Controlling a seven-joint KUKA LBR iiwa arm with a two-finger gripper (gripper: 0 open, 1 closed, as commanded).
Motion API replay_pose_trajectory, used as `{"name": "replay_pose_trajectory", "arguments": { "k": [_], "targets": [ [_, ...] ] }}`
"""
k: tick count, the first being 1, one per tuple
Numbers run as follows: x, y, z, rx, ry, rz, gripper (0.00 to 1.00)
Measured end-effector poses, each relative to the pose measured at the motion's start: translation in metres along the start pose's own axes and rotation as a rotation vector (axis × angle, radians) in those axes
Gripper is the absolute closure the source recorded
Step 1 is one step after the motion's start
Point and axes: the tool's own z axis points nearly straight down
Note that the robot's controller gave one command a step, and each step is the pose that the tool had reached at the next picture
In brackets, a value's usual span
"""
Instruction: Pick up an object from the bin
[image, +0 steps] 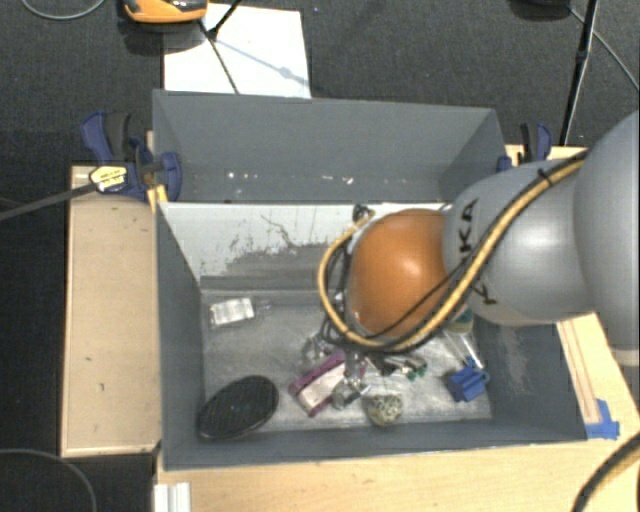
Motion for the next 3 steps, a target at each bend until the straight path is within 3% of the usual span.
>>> {"name": "replay_pose_trajectory", "arguments": {
  "k": [1,2,3],
  "targets": [
    [-0.004,-0.012,-0.149,0.006,-0.009,-0.007,1.00],
    [-0.003,-0.011,-0.145,0.001,-0.001,-0.003,0.00],
    [0.020,-0.004,-0.019,-0.002,0.005,-0.244,0.00]
  ]
}}
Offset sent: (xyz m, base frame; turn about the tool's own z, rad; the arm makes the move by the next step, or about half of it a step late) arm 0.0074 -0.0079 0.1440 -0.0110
